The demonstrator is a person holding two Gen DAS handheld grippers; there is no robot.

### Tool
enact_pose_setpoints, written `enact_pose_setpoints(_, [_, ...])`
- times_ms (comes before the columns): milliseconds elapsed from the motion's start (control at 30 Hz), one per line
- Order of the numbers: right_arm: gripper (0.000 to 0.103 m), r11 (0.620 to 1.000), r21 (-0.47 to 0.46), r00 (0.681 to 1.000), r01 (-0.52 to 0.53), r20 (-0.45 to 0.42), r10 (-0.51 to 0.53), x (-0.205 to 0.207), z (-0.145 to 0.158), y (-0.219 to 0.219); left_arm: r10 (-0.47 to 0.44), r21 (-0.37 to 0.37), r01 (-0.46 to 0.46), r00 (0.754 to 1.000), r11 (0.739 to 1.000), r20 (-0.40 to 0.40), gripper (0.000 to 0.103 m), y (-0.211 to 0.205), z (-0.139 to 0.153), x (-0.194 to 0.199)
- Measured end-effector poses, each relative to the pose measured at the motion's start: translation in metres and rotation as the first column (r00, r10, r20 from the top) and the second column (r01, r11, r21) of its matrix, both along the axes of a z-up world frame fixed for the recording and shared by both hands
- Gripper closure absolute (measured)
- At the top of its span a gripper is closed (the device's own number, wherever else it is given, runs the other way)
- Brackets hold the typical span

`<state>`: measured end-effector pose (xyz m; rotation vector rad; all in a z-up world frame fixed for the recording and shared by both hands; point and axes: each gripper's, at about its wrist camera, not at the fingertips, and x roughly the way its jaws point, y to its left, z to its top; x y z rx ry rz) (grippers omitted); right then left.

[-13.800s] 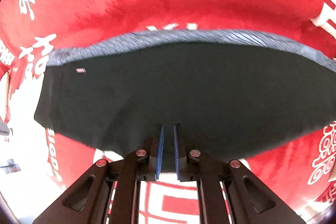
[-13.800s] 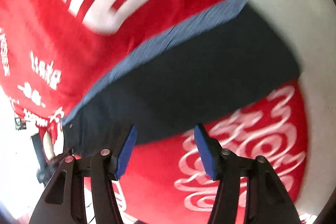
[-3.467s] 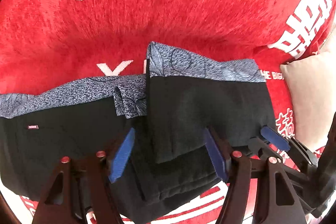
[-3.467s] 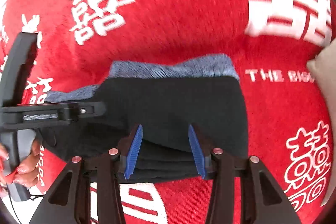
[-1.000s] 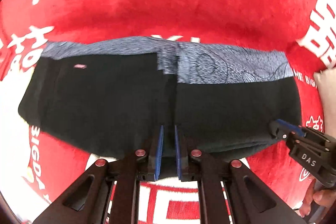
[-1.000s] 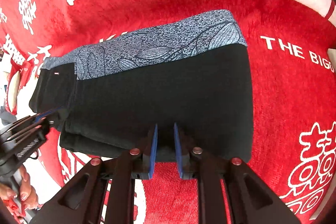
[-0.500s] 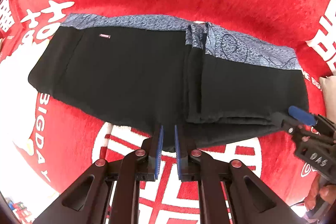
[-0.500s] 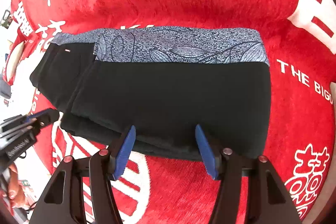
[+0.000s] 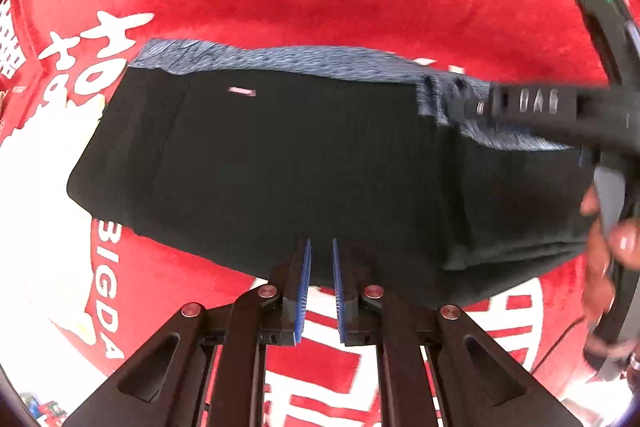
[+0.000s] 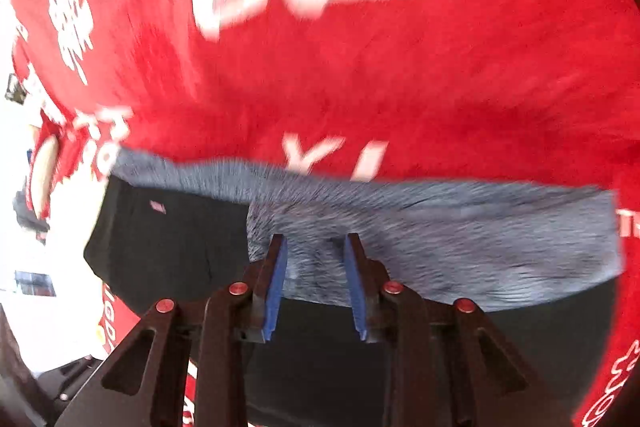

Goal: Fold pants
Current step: 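Hold the pants with the left gripper while the right gripper opens and withdraws, then open the left gripper and lift both grippers off the flattened pants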

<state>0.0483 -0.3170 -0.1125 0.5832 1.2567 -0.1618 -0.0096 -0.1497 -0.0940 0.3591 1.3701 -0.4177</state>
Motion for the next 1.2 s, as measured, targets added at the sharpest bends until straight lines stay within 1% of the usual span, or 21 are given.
enact_pose_setpoints(33, [0.068,1.000,0.007,1.000,-0.015,-0.026,0.015,0.004,-0.008,0.010,-0.002,0.008,0.001,1.000,1.000,0.006,0.091,0.003,-0.002,0.004])
enact_pose_setpoints(100, [0.067,0.999,-0.044,0.999,-0.030,-0.018,0.029,0.002,-0.003,0.020,-0.012,0.013,0.012,1.000,1.000,0.009,0.091,0.005,-0.004,0.010])
enact_pose_setpoints(133, [0.066,0.999,-0.033,0.999,-0.032,-0.013,0.032,-0.001,0.000,0.022,-0.018,0.017,0.018,1.000,1.000,0.008,0.091,0.005,-0.006,0.012])
enact_pose_setpoints(167, [0.066,1.000,-0.001,0.999,-0.031,-0.010,0.031,-0.007,0.003,0.022,-0.029,0.024,0.029,1.000,0.999,0.006,0.091,0.005,-0.008,0.015])
enact_pose_setpoints(233, [0.065,1.000,-0.001,1.000,-0.027,-0.012,0.027,-0.015,0.009,0.021,-0.037,0.016,0.037,0.999,0.999,0.003,0.091,0.004,-0.011,0.019])
enact_pose_setpoints(267, [0.063,0.999,-0.028,1.000,-0.024,-0.015,0.023,-0.024,0.015,0.019,-0.038,0.014,0.038,0.999,0.999,0.001,0.091,0.003,-0.012,0.020])
enact_pose_setpoints(333, [0.055,0.997,-0.081,1.000,-0.012,-0.023,0.010,-0.035,0.025,0.015,-0.041,0.006,0.041,0.999,0.999,-0.005,0.091,0.001,-0.016,0.023])
enact_pose_setpoints(400, [0.045,0.992,-0.122,0.999,0.008,-0.030,-0.012,-0.050,0.035,0.011,-0.036,0.000,0.036,0.999,0.999,-0.012,0.091,-0.002,-0.020,0.025])
enact_pose_setpoints(533, [0.039,0.983,-0.175,0.996,0.053,-0.066,-0.065,-0.068,0.040,0.003,-0.020,0.013,0.020,1.000,1.000,-0.014,0.091,-0.006,-0.031,0.036])
enact_pose_setpoints(600, [0.030,0.978,-0.188,0.992,0.088,-0.077,-0.104,-0.075,0.039,-0.001,-0.021,0.019,0.022,1.000,1.000,-0.019,0.091,-0.010,-0.040,0.040])
enact_pose_setpoints(667, [0.023,0.971,-0.197,0.981,0.136,-0.109,-0.160,-0.082,0.028,-0.008,-0.033,0.040,0.034,0.999,0.999,-0.031,0.091,-0.014,-0.052,0.043])
enact_pose_setpoints(733, [0.023,0.970,-0.177,0.971,0.169,-0.136,-0.194,-0.087,0.014,-0.014,-0.064,0.058,0.065,0.998,0.996,-0.018,0.091,-0.018,-0.060,0.043])
enact_pose_setpoints(767, [0.021,0.969,-0.170,0.968,0.181,-0.141,-0.206,-0.088,0.008,-0.014,-0.073,0.058,0.073,0.997,0.996,-0.011,0.091,-0.019,-0.060,0.043])
enact_pose_setpoints(800, [0.016,0.967,-0.174,0.969,0.185,-0.132,-0.209,-0.087,0.004,-0.013,-0.086,0.057,0.086,0.996,0.995,-0.001,0.091,-0.020,-0.061,0.042])
enact_pose_setpoints(833, [0.013,0.966,-0.183,0.971,0.184,-0.117,-0.207,-0.087,0.003,-0.011,-0.092,0.057,0.092,0.996,0.994,0.004,0.091,-0.020,-0.062,0.042])
enact_pose_setpoints(900, [0.001,0.965,-0.199,0.974,0.169,-0.115,-0.195,-0.082,0.001,-0.003,-0.091,0.049,0.091,0.996,0.995,0.007,0.091,-0.020,-0.064,0.043])
enact_pose_setpoints(967, [0.000,0.965,-0.227,0.976,0.131,-0.141,-0.166,-0.074,-0.004,0.004,-0.083,0.044,0.082,0.997,0.996,0.005,0.091,-0.021,-0.066,0.045])
enact_pose_setpoints(1033, [0.000,0.961,-0.241,0.974,0.134,-0.146,-0.173,-0.071,-0.005,0.006,-0.089,0.057,0.088,0.996,0.994,0.004,0.091,-0.023,-0.068,0.047])
enact_pose_setpoints(1133, [0.000,0.962,-0.216,0.973,0.166,-0.120,-0.195,-0.074,-0.005,0.002,-0.124,0.115,0.123,0.992,0.986,0.006,0.091,-0.038,-0.070,0.046])
enact_pose_setpoints(1167, [0.000,0.964,-0.208,0.974,0.168,-0.114,-0.194,-0.075,-0.005,0.001,-0.142,0.144,0.140,0.990,0.980,0.006,0.091,-0.045,-0.071,0.046])
enact_pose_setpoints(1200, [0.000,0.966,-0.204,0.976,0.158,-0.117,-0.184,-0.075,-0.005,0.000,-0.142,0.156,0.140,0.990,0.978,0.005,0.091,-0.048,-0.071,0.046])
